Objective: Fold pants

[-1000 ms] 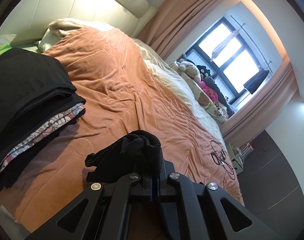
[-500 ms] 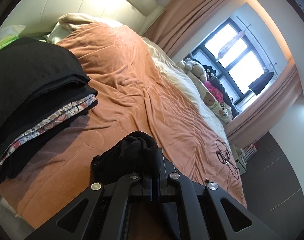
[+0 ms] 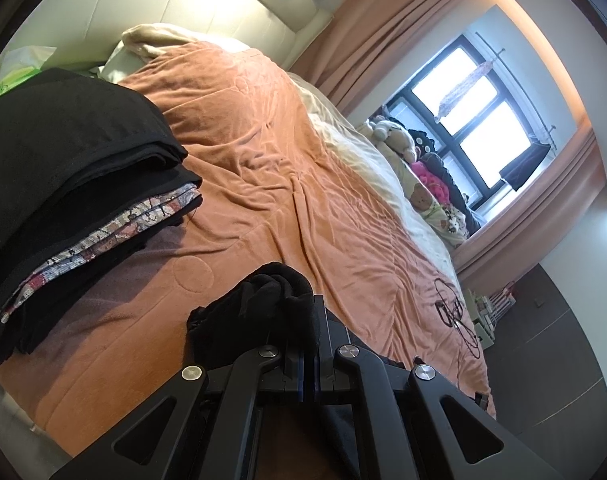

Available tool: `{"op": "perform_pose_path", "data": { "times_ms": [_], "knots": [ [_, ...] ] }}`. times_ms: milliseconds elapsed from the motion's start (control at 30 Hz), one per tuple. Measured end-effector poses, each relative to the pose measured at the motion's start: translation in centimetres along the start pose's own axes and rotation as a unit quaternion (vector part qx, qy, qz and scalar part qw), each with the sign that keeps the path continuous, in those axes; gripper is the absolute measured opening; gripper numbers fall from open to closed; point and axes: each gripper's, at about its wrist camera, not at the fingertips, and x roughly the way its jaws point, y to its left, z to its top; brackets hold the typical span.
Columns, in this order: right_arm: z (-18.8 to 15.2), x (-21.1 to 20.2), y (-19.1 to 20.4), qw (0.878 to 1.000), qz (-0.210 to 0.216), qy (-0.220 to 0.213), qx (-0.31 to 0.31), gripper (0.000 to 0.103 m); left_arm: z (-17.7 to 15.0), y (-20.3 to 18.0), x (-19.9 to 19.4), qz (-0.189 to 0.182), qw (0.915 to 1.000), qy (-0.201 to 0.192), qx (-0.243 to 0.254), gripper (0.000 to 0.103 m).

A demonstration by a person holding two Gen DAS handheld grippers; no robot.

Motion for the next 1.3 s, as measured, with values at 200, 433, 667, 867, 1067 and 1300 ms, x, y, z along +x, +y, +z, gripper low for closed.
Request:
{"op": "perform_pose_path", "data": {
  "times_ms": [200, 433, 667, 867, 1067, 1300],
  "knots": [
    [-0.2, 0.0, 0.5, 1.0, -0.009, 0.003, -0.006, 0.0, 0.1, -0.3, -0.2, -0.006, 1.0, -0.001, -0.002, 0.002],
    [-3.2, -2.0, 1.0, 0.999, -0.004, 0.018, -0.028, 0.0, 1.0, -3.9, -1.1, -0.033, 0.9992, -0.01, 0.021, 0.002],
    [-7.6, -5.4, 1.5, 0.999, -0.008, 0.017, -0.045, 0.0, 2.0, -9.4, -2.7, -0.07, 0.9955, -0.022, 0.06, 0.002],
    [-9.3, -8.8, 0.4, 1.0, -0.006, 0.0, -0.031, 0.0, 2.0, -14.2, -3.7, -0.099, 0.9903, -0.029, 0.093, 0.002],
    [-10.5, -12.4, -1.2, 0.999, -0.004, -0.028, -0.024, 0.0, 1.5, -18.8, -4.3, -0.124, 0.9838, -0.029, 0.126, 0.002],
    [-11.8, -17.8, -4.4, 0.997, 0.022, -0.078, -0.005, 0.077, 1.0, -25.0, -4.2, -0.154, 0.9733, -0.024, 0.169, 0.002]
  ]
}}
